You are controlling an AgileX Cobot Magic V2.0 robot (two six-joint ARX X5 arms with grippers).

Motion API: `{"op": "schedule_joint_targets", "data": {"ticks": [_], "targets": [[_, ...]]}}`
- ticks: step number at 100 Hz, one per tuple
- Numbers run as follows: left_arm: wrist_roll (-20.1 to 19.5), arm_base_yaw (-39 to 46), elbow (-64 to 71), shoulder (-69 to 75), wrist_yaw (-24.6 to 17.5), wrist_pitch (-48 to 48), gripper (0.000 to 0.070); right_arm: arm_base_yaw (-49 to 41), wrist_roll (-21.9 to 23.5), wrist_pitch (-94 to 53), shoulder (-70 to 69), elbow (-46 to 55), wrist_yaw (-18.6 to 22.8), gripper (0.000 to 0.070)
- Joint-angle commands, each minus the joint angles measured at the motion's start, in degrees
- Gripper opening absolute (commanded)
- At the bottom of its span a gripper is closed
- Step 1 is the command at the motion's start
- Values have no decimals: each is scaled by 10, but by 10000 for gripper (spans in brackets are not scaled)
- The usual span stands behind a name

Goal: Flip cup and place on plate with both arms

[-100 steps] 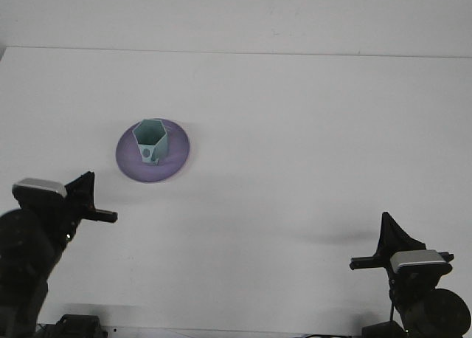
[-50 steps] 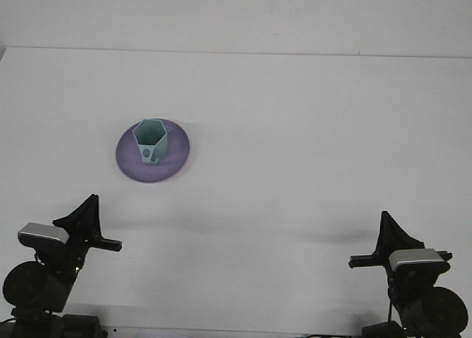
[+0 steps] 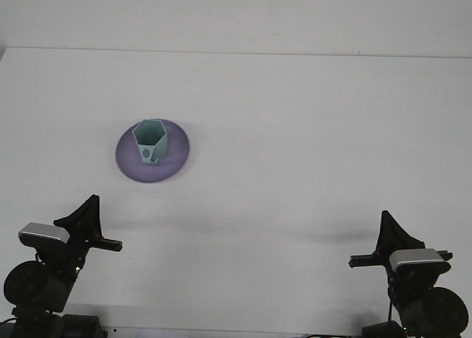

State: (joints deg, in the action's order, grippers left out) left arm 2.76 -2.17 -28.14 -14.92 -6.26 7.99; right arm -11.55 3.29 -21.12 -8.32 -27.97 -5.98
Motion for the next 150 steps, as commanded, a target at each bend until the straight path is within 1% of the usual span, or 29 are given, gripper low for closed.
{"op": "schedule_joint_targets", "data": {"ticks": [1,11,21,28,37,43,60,80,87,93,150], "targets": [[5,-1,-7,1,1,-5,14,-1,-1,6,0,-2,-1,0],[3,-1,-4,3,1,-3,14,-1,-1,6,0,-2,-1,0],[-17,6,16,22,9,4,15,-1,-1,6,0,-2,-1,0],[-38,7,61,47,9,-33,15,-1,-1,6,0,-2,-1,0],[-49,7,128,81,9,-92,15,-1,-1,6,0,-2,-1,0],[-49,7,162,100,9,-111,14,-1,-1,6,0,-2,-1,0],[-50,7,222,149,9,-114,14,-1,-1,6,0,-2,-1,0],[-47,8,274,148,9,-187,15,-1,-1,6,0,-2,-1,0],[-46,8,273,147,7,-183,15,-1,-1,6,0,-2,-1,0],[-32,8,273,147,7,-183,15,-1,-1,5,0,-2,-1,0],[-32,8,273,147,7,-184,15,-1,-1,6,0,-2,-1,0]]}}
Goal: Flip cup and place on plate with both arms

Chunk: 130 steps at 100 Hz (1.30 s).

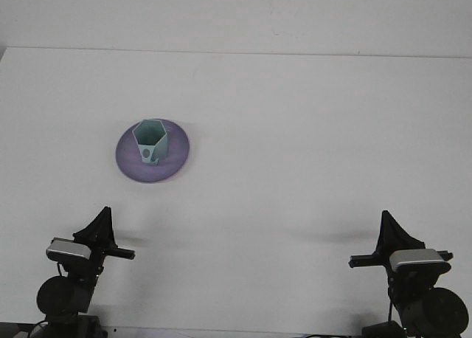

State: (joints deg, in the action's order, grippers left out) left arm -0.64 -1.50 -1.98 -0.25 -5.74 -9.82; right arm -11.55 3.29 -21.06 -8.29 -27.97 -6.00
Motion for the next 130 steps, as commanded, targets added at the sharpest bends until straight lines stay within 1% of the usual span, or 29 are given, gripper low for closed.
{"op": "schedule_joint_targets", "data": {"ticks": [1,18,31,36,47,51,55,65,73,84,93,104,130], "targets": [[2,1,12,1,2,-6,15,-1,-1,5,0,-2,-1,0],[2,1,12,1,2,-6,15,0,-4,8,0,-1,-4,0],[2,1,12,1,2,-6,15,27,-65,26,6,28,-7,0],[2,1,12,1,2,-6,15,50,-87,45,16,54,10,0],[2,1,12,1,2,-6,15,97,-135,85,53,120,75,0],[2,1,12,1,2,-6,15,108,-154,97,68,143,89,0],[2,1,12,1,2,-6,15,118,-168,106,83,163,92,0],[2,1,12,1,2,-5,15,129,-172,137,82,202,91,0],[2,1,12,0,2,-6,15,131,-184,170,82,233,91,0],[2,1,12,0,2,-6,15,131,-180,218,82,274,93,0],[2,1,12,0,2,-6,15,130,-178,209,82,273,108,0],[2,1,12,0,2,-5,15,130,-171,212,82,273,110,0],[2,1,12,0,2,-6,15,130,-171,215,82,273,105,0]]}}
